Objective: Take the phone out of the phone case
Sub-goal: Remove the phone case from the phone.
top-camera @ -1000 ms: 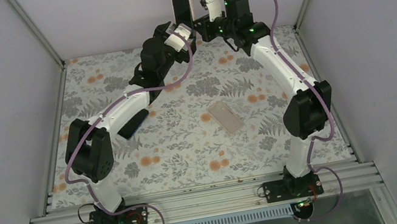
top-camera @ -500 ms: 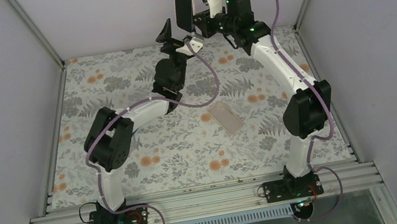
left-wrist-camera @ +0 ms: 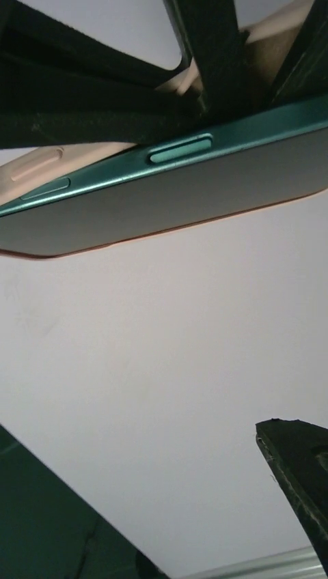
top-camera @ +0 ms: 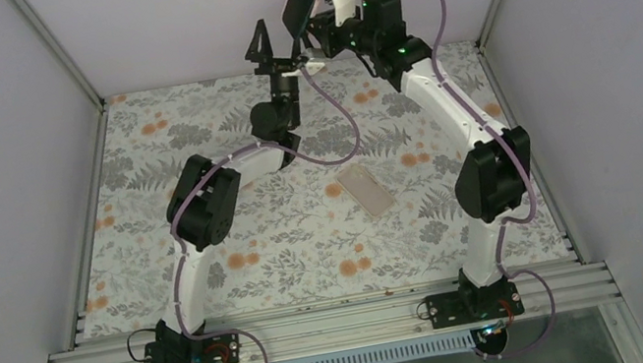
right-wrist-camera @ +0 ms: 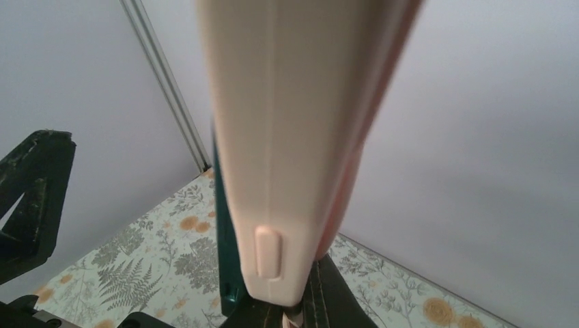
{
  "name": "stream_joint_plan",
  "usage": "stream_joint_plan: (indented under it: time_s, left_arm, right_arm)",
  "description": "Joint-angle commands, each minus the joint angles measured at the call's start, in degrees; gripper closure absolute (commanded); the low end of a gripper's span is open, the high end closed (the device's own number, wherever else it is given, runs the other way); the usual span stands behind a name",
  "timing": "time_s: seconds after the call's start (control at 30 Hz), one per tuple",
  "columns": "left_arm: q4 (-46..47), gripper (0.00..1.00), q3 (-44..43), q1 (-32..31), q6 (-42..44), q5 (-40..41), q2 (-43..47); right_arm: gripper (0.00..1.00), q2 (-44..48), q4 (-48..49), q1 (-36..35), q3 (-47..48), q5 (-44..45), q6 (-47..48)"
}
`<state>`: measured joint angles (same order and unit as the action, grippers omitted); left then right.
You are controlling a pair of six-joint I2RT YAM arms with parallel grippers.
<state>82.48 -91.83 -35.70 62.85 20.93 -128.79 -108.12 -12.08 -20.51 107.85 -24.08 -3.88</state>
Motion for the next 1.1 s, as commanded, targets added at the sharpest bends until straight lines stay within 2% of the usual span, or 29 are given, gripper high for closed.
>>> stream_joint_plan:
  time_s: [0.0, 0.23, 0.33, 0.43, 0.57, 0.67, 0.8, 0.93, 1.07]
  left_arm:
    - [6.2, 0.03, -5.2, 2.7, 3.2, -1.5, -1.6]
    - [9.2, 0.24, 0.2, -0.2, 2.6, -9.6, -1.0]
    - [10.0, 0.37, -1.5, -1.2, 3.8, -10.5, -2.8]
    - [8.6, 0.43, -4.5, -1.5, 4.1, -10.6, -4.5]
    - [7.2, 0.64, -7.2, -1.6, 3.5, -9.5, -5.4]
    - [6.7, 0.67, -6.8, -1.6, 2.6, -9.8, -4.8]
    - [6.9, 0.78, -7.2, -2.0, 2.5, -9.8, -4.9]
    - [7.1, 0.97, -7.7, -2.7, 2.8, -9.0, -5.2]
    - [6.0, 0.98, -4.9, -3.4, 2.0, -7.2, -2.1]
  right_arm:
    - [0.97, -2.7, -9.6, -4.5, -2.1, -12.5, 1.9]
    - [0.97, -5.2, -10.1, -4.4, 1.0, -13.6, 1.7]
    - [0.97, -5.5, -10.0, -4.4, 1.1, -14.4, 1.5]
    - [0.97, -5.3, -9.8, -4.5, 0.0, -15.4, 1.5]
    - [0.97, -4.0, -9.9, -4.5, -0.4, -15.3, 2.2]
    - [0.97, -3.2, -10.0, -4.4, -0.5, -15.4, 2.7]
    - [0.97, -2.7, -9.6, -4.4, -1.7, -15.0, 2.8]
    - [0.97, -2.7, -9.5, -4.2, -2.5, -12.0, 3.7]
    - [0.97, -3.8, -11.0, -1.8, -1.1, -1.2, 7.3]
